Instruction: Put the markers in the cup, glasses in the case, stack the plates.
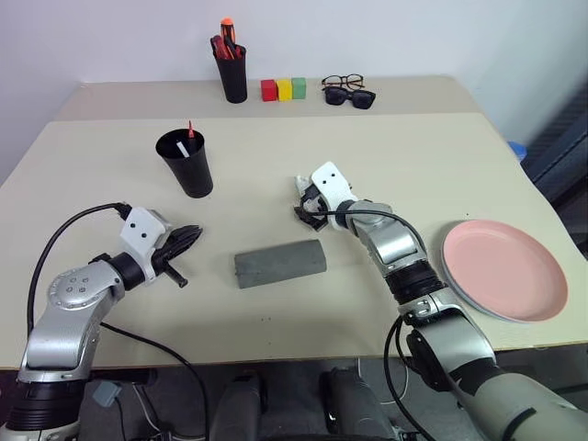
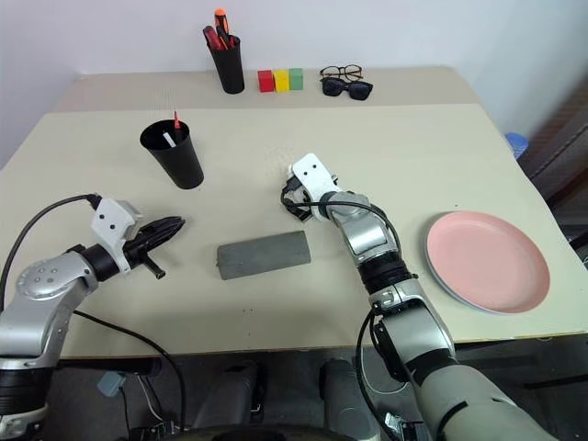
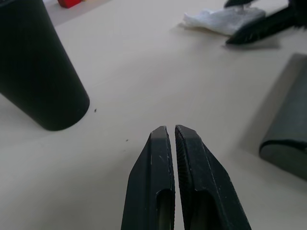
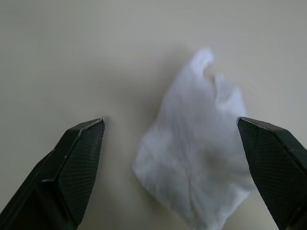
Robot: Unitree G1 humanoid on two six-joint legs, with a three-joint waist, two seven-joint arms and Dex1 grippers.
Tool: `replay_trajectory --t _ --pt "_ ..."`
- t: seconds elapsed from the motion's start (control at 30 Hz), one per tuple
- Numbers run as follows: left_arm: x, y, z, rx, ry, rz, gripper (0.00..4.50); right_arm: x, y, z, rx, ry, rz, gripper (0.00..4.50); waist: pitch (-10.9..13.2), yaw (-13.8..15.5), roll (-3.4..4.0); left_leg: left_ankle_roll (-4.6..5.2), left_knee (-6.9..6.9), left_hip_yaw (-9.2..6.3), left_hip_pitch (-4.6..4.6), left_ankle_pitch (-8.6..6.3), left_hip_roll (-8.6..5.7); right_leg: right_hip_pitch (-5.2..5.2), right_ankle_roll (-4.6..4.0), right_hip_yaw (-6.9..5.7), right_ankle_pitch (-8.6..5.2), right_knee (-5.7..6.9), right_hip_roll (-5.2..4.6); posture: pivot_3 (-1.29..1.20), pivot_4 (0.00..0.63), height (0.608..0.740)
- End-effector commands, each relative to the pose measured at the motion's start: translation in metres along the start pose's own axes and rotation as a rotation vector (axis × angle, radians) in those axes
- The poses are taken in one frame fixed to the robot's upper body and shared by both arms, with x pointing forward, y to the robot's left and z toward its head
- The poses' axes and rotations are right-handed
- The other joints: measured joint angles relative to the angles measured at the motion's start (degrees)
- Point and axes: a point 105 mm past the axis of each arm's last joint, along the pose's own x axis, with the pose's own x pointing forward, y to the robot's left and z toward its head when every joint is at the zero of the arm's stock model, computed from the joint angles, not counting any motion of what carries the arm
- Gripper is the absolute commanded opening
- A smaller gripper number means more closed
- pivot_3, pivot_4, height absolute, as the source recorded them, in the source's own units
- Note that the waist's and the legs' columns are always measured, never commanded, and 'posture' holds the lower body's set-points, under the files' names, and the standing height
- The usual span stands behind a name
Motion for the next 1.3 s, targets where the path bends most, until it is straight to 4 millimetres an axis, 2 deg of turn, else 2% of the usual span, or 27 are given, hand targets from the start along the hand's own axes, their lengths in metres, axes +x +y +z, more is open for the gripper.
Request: replay_trajectory --t 0.03,0.1,0.13,0.3,0.33,0.4,0.5,0.7,0.77,0.83,0.87,0.93,1.03,1.1,1.23,1.3 --pt "-0.001 -0.002 0.018 0.013 -0.055 -0.001 0.17 0.001 -0.012 -0.001 0.002 0.023 -0.064 3.94 0.0 0.0 0.00 0.00 0.00 -0.01 0.01 0.00 0.01 0.00 0.00 0.00 0.00 0.01 0.02 0.00 0.150 0.740" --pt "0.003 -0.008 0.026 0.000 -0.073 -0.035 0.17 -0.003 -0.018 -0.002 0.006 0.026 -0.078 3.22 0.0 0.2 0.00 0.00 -0.01 -0.03 0.02 0.00 0.01 0.01 0.00 -0.01 0.00 0.03 0.04 0.00 0.150 0.740" --pt "0.004 -0.010 0.029 -0.007 -0.080 -0.053 0.17 -0.004 -0.019 -0.002 0.004 0.023 -0.081 2.57 0.0 0.2 0.00 0.00 -0.01 -0.04 0.01 0.00 0.01 0.02 0.00 -0.01 0.00 0.04 0.04 0.00 0.150 0.740" --pt "0.011 -0.023 0.037 -0.022 -0.098 -0.136 0.17 -0.019 -0.029 0.008 -0.012 -0.023 -0.121 0.02 0.0 0.2 0.00 0.00 -0.02 -0.04 0.00 0.00 -0.01 0.02 0.00 -0.02 0.00 0.01 0.00 0.00 0.150 0.740" --pt "0.013 -0.025 0.037 -0.022 -0.099 -0.149 0.17 -0.022 -0.031 0.010 -0.015 -0.033 -0.131 0.02 0.0 0.1 0.00 0.00 -0.04 -0.03 0.00 0.00 -0.01 0.01 0.00 -0.02 0.00 0.00 0.01 0.00 0.150 0.740" --pt "0.019 -0.036 0.042 -0.019 -0.108 -0.219 0.17 -0.043 -0.041 0.018 -0.050 -0.079 -0.166 0.02 0.0 0.1 0.01 0.00 -0.06 -0.02 -0.01 0.00 0.00 -0.02 0.00 -0.01 0.00 0.00 0.02 0.00 0.150 0.740" --pt "0.034 -0.060 0.052 -0.006 -0.139 -0.369 0.17 -0.095 -0.061 0.018 -0.106 -0.109 -0.242 0.02 0.0 1.4 0.07 0.00 -0.09 -0.08 -0.10 0.00 -0.02 -0.04 0.00 -0.08 0.00 -0.04 0.02 0.00 0.150 0.740" --pt "0.061 -0.111 0.072 0.009 -0.226 -0.667 0.17 -0.209 -0.097 -0.028 -0.111 0.080 -0.500 0.02 0.0 2.0 0.07 0.04 0.01 -0.01 -0.09 -0.02 -0.08 0.12 0.01 -0.07 -0.01 -0.19 0.03 0.00 0.150 0.740" --pt "0.068 -0.121 0.074 0.015 -0.243 -0.729 0.17 -0.236 -0.099 -0.045 -0.088 0.155 -0.558 0.02 0.0 1.6 0.11 0.04 0.02 0.03 -0.06 -0.02 -0.06 0.13 0.00 -0.05 -0.01 -0.17 0.08 0.00 0.150 0.740" --pt "0.073 -0.128 0.075 0.017 -0.256 -0.769 0.17 -0.253 -0.096 -0.059 -0.058 0.216 -0.581 0.02 0.0 1.3 0.16 0.04 0.00 0.08 0.04 -0.02 0.01 0.14 -0.01 0.05 -0.01 -0.11 0.20 0.00 0.150 0.740" --pt "0.076 -0.130 0.075 0.019 -0.260 -0.786 0.17 -0.260 -0.096 -0.066 -0.038 0.244 -0.599 0.35 0.0 1.1 0.17 0.04 -0.01 0.10 0.08 -0.02 0.02 0.14 -0.01 0.06 -0.01 -0.08 0.25 0.00 0.150 0.740" --pt "0.078 -0.134 0.075 0.027 -0.268 -0.815 0.17 -0.268 -0.092 -0.073 -0.038 0.285 -0.609 1.03 -0.1 1.0 0.22 0.04 -0.02 0.16 0.16 -0.02 0.04 0.16 -0.01 0.12 -0.02 -0.03 0.28 0.00 0.150 0.740" --pt "0.080 -0.134 0.074 0.037 -0.274 -0.829 0.17 -0.269 -0.090 -0.071 -0.059 0.279 -0.618 2.57 -0.1 1.0 0.22 0.04 0.00 0.17 0.18 -0.02 0.03 0.20 -0.01 0.13 -0.01 -0.03 0.26 0.00 0.150 0.740" --pt "0.081 -0.131 0.074 0.043 -0.276 -0.808 0.17 -0.264 -0.095 -0.060 -0.106 0.233 -0.623 3.59 -0.1 1.4 0.22 0.04 0.01 0.17 0.17 -0.02 0.02 0.20 -0.01 0.13 -0.02 -0.04 0.25 0.00 0.150 0.740" --pt "0.079 -0.111 0.069 0.039 -0.267 -0.698 0.17 -0.244 -0.094 -0.037 -0.155 0.093 -0.541 3.59 -0.1 1.5 0.22 0.04 0.03 0.16 0.15 -0.02 0.01 0.22 0.00 0.11 -0.02 -0.07 0.22 0.00 0.150 0.740" --pt "0.076 -0.091 0.064 0.037 -0.246 -0.591 0.17 -0.231 -0.088 -0.024 -0.180 0.003 -0.447 3.59 -0.1 1.4 0.21 0.04 0.02 0.15 0.15 -0.02 0.02 0.23 0.00 0.09 -0.02 -0.08 0.23 0.00 0.150 0.740"
